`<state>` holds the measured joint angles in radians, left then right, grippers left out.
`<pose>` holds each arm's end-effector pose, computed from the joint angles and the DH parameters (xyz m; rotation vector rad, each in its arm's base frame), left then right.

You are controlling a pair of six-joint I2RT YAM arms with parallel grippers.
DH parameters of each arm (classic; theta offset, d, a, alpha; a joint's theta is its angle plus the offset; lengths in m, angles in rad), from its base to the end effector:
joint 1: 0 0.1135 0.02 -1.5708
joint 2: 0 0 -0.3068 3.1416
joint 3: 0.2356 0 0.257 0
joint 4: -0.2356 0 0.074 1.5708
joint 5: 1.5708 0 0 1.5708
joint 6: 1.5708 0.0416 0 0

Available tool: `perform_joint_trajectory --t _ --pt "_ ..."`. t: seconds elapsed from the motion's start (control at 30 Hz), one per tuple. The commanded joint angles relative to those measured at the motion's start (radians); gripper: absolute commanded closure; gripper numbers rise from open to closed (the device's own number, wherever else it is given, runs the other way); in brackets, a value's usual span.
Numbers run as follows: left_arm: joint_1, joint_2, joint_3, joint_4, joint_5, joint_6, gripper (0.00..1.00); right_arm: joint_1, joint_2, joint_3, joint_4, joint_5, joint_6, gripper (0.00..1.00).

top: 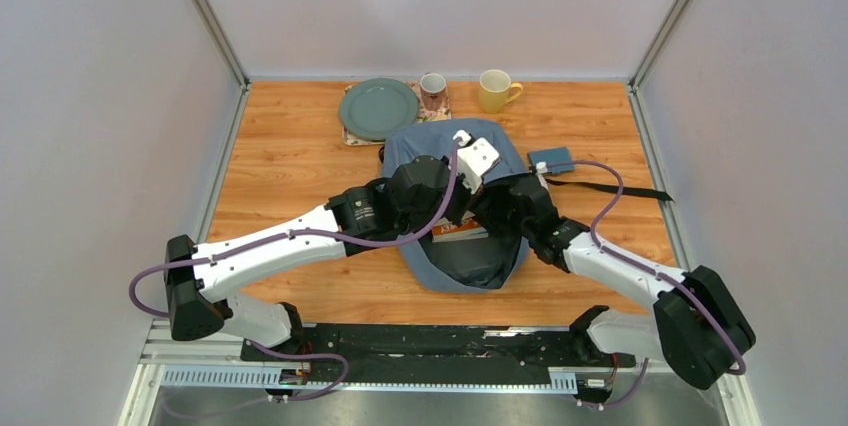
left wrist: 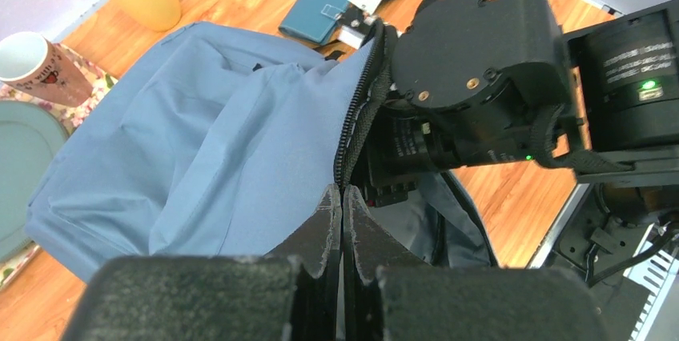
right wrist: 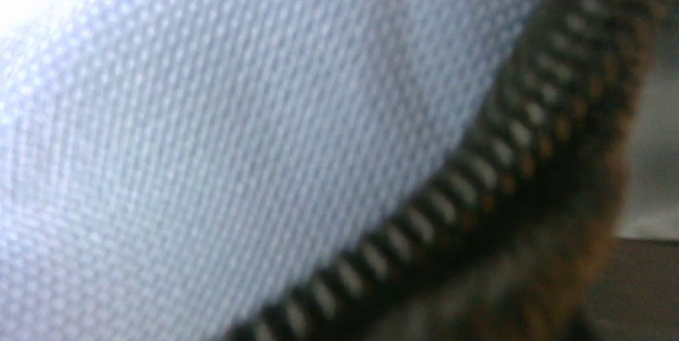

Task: Pack the student bag
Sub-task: Place the book in the student bag, then adjust the student bag at the center of the board.

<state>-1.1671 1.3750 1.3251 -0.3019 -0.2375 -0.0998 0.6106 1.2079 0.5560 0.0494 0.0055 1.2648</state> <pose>0.1348 -0.2907 0.4225 0.8546 1.7666 -0.6202 0.1979 0.1382 0.2309 0.7668 2.2492 1.0036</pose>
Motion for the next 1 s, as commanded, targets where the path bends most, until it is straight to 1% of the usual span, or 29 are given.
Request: perform_joint_trajectory --t 0.0,0.03,0.1,0.13,0.17,0.2,0.23,0.3,0.33,0.43,0.5,0.6,0.67,0.7,0.73,0.77,0.83,0.87,0.93,0.97 --pt "-0.006 -0.062 -0.047 0.060 -0.008 -0.021 1.00 0.006 -0.097 -0.054 -0.103 0.056 -0.091 0.41" --pt "-0.006 -0.068 -0.058 0.066 -0.013 -0.021 1.00 0.008 -0.175 -0.062 -0.174 0.063 -0.116 0.35" --pt "-0.006 -0.077 -0.079 0.069 -0.025 -0.023 1.00 0.009 -0.275 -0.077 -0.270 0.085 -0.181 0.29" --pt "-0.005 -0.079 -0.084 0.069 -0.028 -0.021 1.00 0.008 -0.385 -0.085 -0.349 0.102 -0.203 0.16" --pt "-0.006 -0.080 -0.093 0.069 -0.032 -0.021 1.00 0.008 -0.443 -0.082 -0.405 0.119 -0.218 0.13" --pt "-0.006 -0.080 -0.096 0.070 -0.031 -0.021 1.00 0.009 -0.499 -0.080 -0.458 0.135 -0.232 0.12" --pt "-0.005 -0.080 -0.099 0.073 -0.034 -0.024 1.00 0.006 -0.607 -0.077 -0.539 0.158 -0.264 0.12" --pt "-0.006 -0.080 -0.112 0.078 -0.040 -0.029 1.00 0.008 -0.697 -0.068 -0.618 0.191 -0.278 0.10" --pt "-0.005 -0.085 -0.118 0.086 -0.043 -0.032 1.00 0.006 -0.765 -0.059 -0.690 0.221 -0.291 0.10" --pt "-0.006 -0.097 -0.145 0.101 -0.048 -0.040 1.00 0.006 -0.843 -0.005 -0.816 0.258 -0.298 0.10" --pt "-0.006 -0.099 -0.156 0.092 -0.045 -0.049 1.00 0.006 -0.858 0.039 -0.890 0.275 -0.303 0.10" --pt "-0.006 -0.113 -0.182 0.087 0.007 -0.066 1.00 0.006 -0.869 0.094 -0.945 0.317 -0.306 0.10" --pt "-0.006 -0.122 -0.207 0.077 0.096 -0.074 1.00 0.005 -0.867 0.116 -0.953 0.340 -0.323 0.09" --pt "-0.006 -0.122 -0.211 0.055 0.124 -0.086 0.96 0.006 -0.863 0.137 -0.956 0.341 -0.329 0.09" --pt "-0.006 -0.126 -0.227 0.044 0.165 -0.098 0.88 0.005 -0.854 0.145 -0.958 0.341 -0.334 0.09" --pt "-0.006 -0.129 -0.237 0.035 0.178 -0.109 0.82 0.006 -0.848 0.154 -0.959 0.338 -0.338 0.09" --pt "-0.006 -0.154 -0.276 0.021 0.185 -0.132 0.85 0.006 -0.832 0.168 -0.961 0.324 -0.343 0.09" --pt "-0.006 -0.166 -0.291 0.017 0.178 -0.139 0.83 0.006 -0.829 0.168 -0.959 0.321 -0.344 0.09" --pt "-0.006 -0.215 -0.337 0.009 0.144 -0.155 0.68 0.005 -0.826 0.165 -0.961 0.303 -0.346 0.09" --pt "-0.006 -0.235 -0.351 0.004 0.130 -0.159 0.57 0.005 -0.827 0.163 -0.962 0.298 -0.344 0.09"
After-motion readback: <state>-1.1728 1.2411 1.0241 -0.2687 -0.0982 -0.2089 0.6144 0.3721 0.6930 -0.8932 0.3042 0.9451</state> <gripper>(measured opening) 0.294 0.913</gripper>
